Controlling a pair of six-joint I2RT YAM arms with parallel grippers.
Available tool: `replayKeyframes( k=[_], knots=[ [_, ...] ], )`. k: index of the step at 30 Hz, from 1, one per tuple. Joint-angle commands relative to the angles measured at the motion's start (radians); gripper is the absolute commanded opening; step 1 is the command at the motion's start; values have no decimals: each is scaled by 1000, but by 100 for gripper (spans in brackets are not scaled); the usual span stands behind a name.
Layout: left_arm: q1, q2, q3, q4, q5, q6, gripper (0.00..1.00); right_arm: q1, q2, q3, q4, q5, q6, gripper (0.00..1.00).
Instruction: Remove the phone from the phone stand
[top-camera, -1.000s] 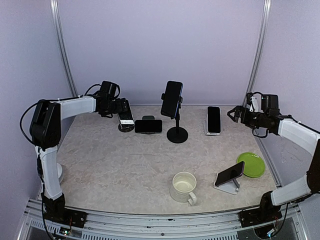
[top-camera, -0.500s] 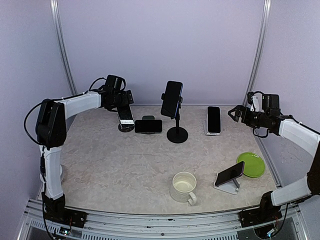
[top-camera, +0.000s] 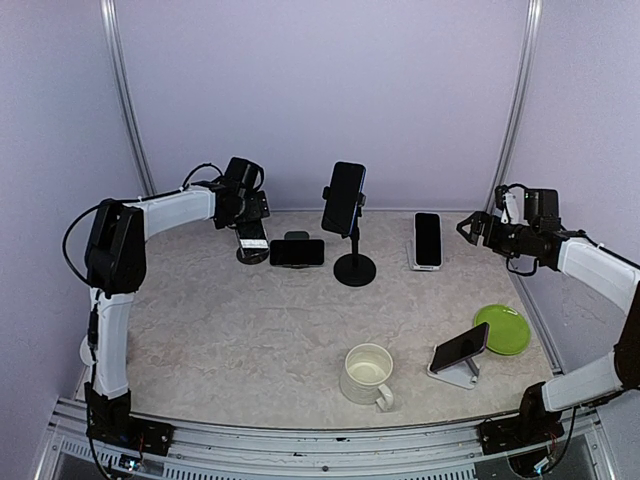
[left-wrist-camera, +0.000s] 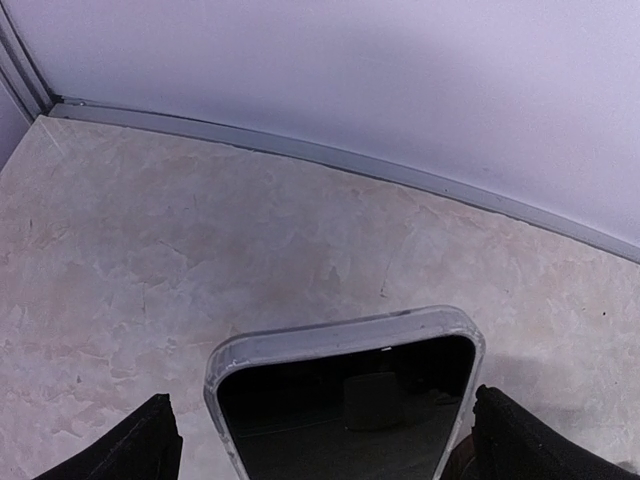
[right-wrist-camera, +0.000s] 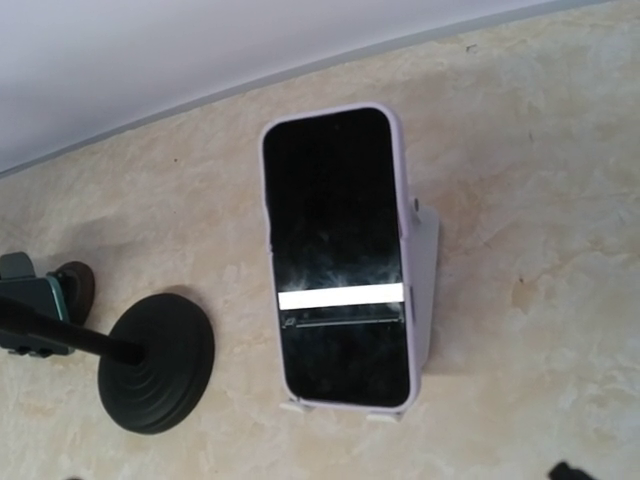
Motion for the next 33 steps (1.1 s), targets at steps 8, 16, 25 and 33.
replayKeyframes(
  k=[8,16,25,33],
  knots=[
    [-6,84,79,-30,-21,-10,99,-15,20,21,-3,6,-4,100],
    [10,112,98,-89,6,-15,94,-16,12,21,-17,15,-11,100],
    [68,7,-31,-31,95,87,77,-22,22,22,-15,4,-15,100],
    [102,-45,-41,6,219,265,71,-24,37,27,-5,-12,-19,100]
  ],
)
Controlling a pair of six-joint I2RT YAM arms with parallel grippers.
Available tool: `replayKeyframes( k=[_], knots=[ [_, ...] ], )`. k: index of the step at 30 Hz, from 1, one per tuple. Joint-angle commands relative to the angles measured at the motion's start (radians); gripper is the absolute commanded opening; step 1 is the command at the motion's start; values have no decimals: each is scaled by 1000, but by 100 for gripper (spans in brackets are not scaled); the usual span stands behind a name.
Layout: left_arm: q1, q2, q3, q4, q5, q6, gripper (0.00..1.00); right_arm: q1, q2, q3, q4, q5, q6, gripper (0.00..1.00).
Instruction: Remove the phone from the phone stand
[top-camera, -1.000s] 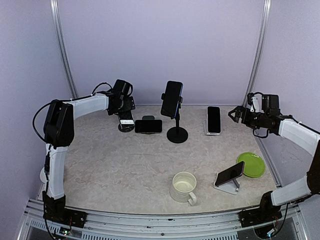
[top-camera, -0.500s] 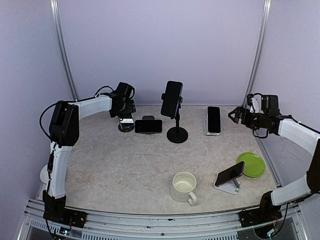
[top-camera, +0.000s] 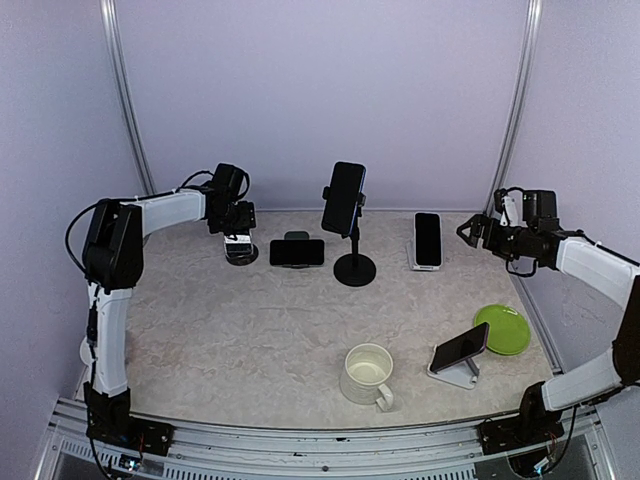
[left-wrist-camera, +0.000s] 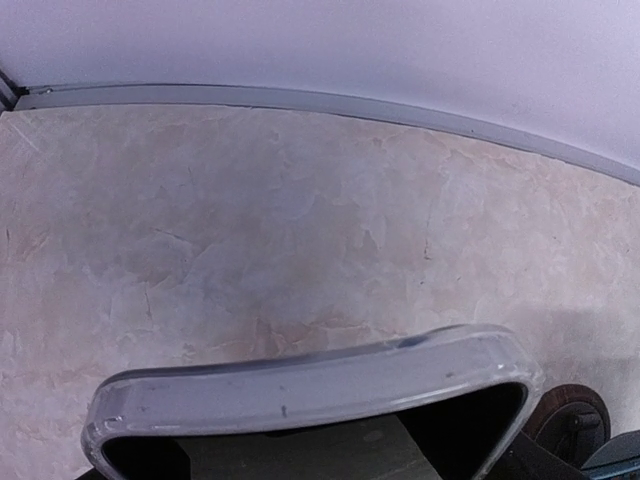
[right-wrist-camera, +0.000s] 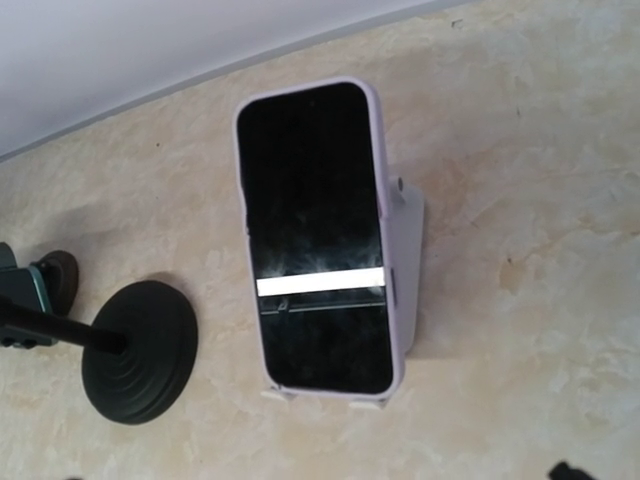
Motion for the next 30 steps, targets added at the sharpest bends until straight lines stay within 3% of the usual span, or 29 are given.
replayKeyframes(
  k=[1,10,16,30],
  knots=[
    [27,-81,-12,19,82,134,70,-15,14,23,12,-13,-13,100],
    [64,-169,-18,51,241,192,69,-15,21,18,21,-36,-12,100],
    [86,-249,-41,8,256,185,69,-15,26,25,28,-46,-14,100],
    [230,-459,-314,-232,405,281,65,-15,50,35,102,-169,-37,100]
  ],
)
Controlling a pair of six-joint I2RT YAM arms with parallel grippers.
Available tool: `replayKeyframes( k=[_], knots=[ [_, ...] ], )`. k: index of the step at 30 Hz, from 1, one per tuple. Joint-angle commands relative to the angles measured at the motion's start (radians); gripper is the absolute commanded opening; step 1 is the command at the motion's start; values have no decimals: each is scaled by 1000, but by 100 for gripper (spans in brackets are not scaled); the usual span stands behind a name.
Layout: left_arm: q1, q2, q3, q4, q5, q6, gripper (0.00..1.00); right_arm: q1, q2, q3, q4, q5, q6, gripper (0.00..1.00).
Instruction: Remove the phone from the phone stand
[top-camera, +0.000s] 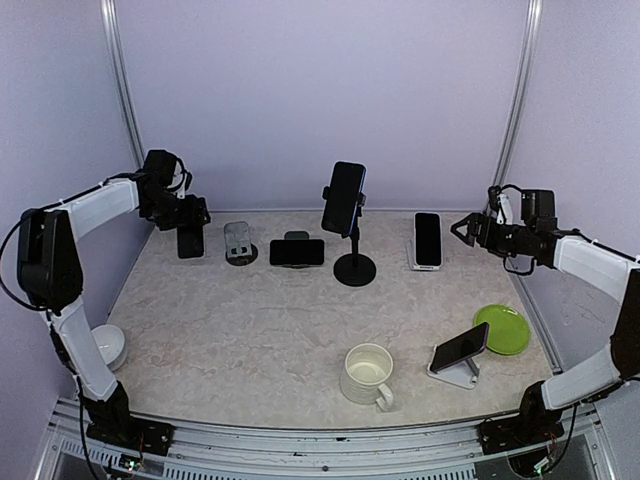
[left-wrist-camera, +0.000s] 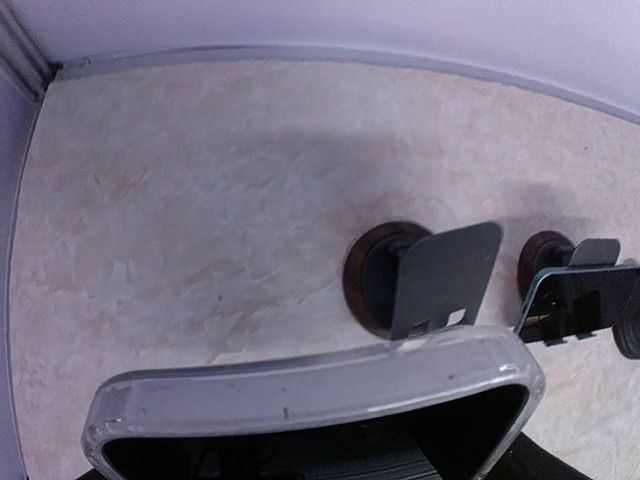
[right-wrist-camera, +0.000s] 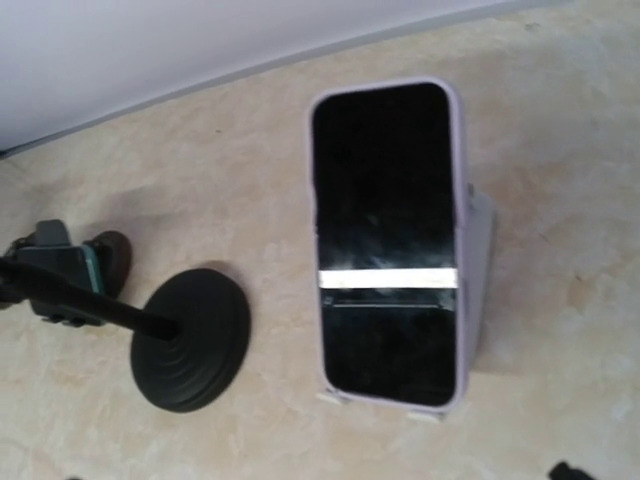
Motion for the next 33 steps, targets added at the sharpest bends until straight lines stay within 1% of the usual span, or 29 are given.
replayKeyframes(
  k=[1,9,11,18,23,28,29,33],
  knots=[
    [39,-52,-60,-100,51,61,65,-12,24,34,63,-70,-15,100],
    [78,-39,-182,-239,59,160,60,-12,59,36,87,-121,-20,100],
    [85,-52,-217,-242,56,158,59,-12,61,27,97,-127,-19,100],
    [89,-85,-330,-246,64,137,59,-12,71,9,127,-156,-18,100],
    [91,-88,-412,-240,-37,134,60,-12,96,23,129,-186,-22,100],
    [106,-99,-429,-232,-90,148,60,-12,106,24,133,-197,-27,100],
    [110,-100,-431,-226,-97,155,62,-12,107,21,137,-198,-26,100],
    [119,-87,-433,-211,-83,170,64,-12,105,16,141,-202,-22,100]
  ],
)
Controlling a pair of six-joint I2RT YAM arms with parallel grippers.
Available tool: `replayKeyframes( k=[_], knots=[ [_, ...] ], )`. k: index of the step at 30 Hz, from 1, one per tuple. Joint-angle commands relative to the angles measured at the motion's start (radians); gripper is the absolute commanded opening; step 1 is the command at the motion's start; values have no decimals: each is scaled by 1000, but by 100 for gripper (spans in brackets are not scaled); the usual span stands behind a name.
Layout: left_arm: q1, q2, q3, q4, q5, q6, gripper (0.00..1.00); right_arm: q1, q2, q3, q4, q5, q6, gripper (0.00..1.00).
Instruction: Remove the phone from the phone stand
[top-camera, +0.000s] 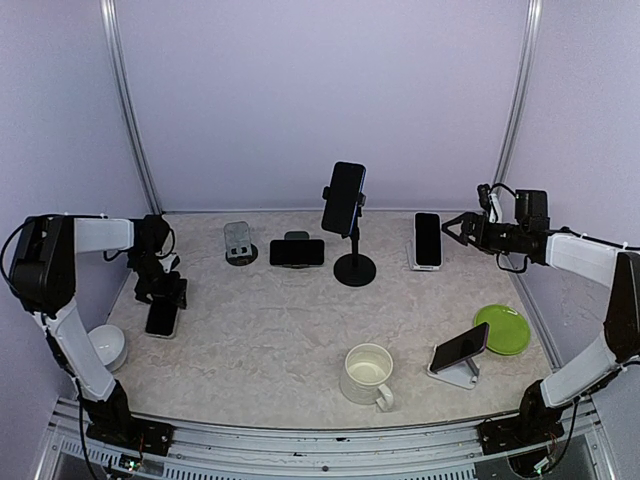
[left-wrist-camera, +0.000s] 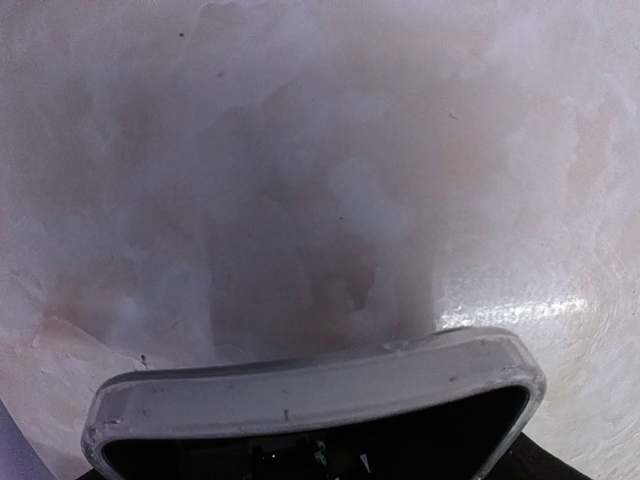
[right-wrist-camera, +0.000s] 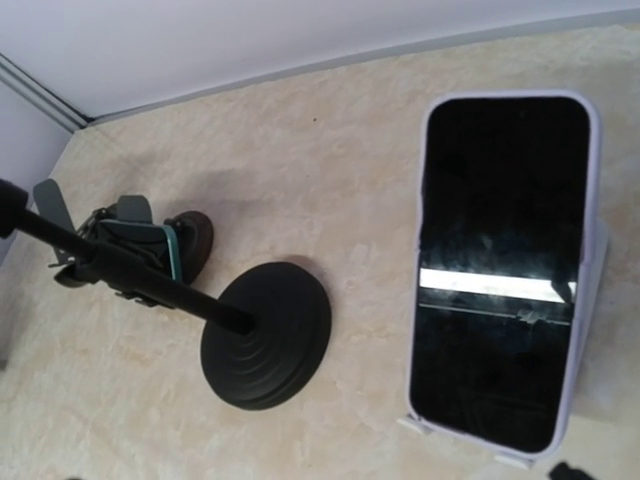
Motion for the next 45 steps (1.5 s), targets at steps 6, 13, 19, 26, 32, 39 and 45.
replayKeyframes(
  k=[6,13,19,26,32,39,45],
  knots=[
    [13,2,6,45,-19,26,68,-12,-21,-14,25,-4,-8,100],
    [10,47,20,48,-47,27,74,-12,-41,-38,27,4,0,100],
    [-3,70,34,48,-95,13,88,-12,-47,-44,26,7,-2,100],
    [-19,59,71,23,-96,-12,99,-12,-46,-34,9,19,-16,100],
    [-90,-13,110,88,-69,-37,99,-13,-44,-21,-4,22,-22,100],
    [-181,-3,232,191,-75,-142,99,-13,-47,-11,-18,26,-18,100],
    [-270,58,346,287,-137,-269,99,-13,-69,-20,-36,47,-17,100]
  ],
)
